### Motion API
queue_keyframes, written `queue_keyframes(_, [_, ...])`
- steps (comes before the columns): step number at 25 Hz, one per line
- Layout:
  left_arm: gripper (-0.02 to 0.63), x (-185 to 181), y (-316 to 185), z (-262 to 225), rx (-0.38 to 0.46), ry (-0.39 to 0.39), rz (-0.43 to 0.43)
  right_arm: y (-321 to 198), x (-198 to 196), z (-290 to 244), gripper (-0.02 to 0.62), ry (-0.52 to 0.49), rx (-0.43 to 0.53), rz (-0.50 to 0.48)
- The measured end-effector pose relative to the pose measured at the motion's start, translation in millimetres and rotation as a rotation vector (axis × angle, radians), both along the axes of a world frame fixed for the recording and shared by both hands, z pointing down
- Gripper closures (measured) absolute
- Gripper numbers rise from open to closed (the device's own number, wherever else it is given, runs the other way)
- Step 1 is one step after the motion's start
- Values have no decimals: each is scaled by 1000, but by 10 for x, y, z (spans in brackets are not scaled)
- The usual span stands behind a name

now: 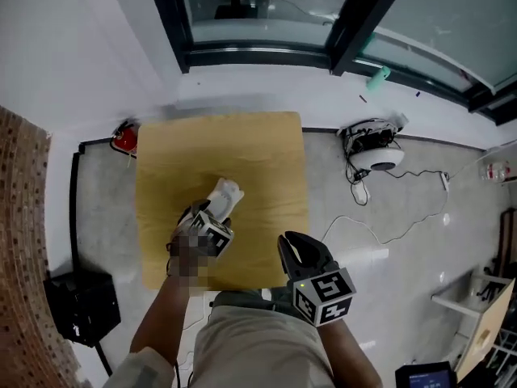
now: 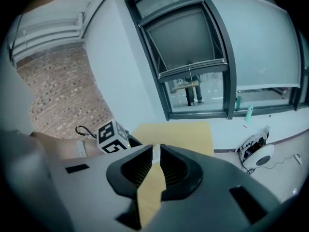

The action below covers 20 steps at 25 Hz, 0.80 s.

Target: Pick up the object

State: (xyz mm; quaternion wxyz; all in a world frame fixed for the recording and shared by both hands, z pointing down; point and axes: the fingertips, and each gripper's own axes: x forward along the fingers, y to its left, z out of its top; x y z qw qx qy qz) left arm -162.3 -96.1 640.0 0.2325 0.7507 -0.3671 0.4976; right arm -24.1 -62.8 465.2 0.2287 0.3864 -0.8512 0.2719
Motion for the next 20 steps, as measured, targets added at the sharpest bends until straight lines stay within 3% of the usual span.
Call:
queue_keyframes(2, [318,10,-124,294,-77,-35,39,-118,-38,121,565,5,-33,25])
queue_keyframes(4, [260,78,-209,506,-136,-53,80,-221,-52,225,565,10,-61,50])
queue_keyframes(8, [236,118,-382,643,-112,-181,207,-302,-187,452,565,19,-119,67])
queue_keyframes(11, [231,56,-505,753,-83,-335,323,-389,-327,565,565,21,-143,56])
queue_keyframes(13, [181,-23,-564,826,-59,-427,372,-423,-389,596,565,20,-149,45])
queue_keyframes(16, [136,-95,-651,893,-7,-433,364,-425,-423,647,565,29,-154,36])
queue_keyframes(17, [161,-97,-663,906,-10,-416,365,-424,-423,668,565,30,-159,38])
queue_keyframes(20, [130,-80,-711,924,-42,-391,408,-443,-423,718,565,31,-172,44])
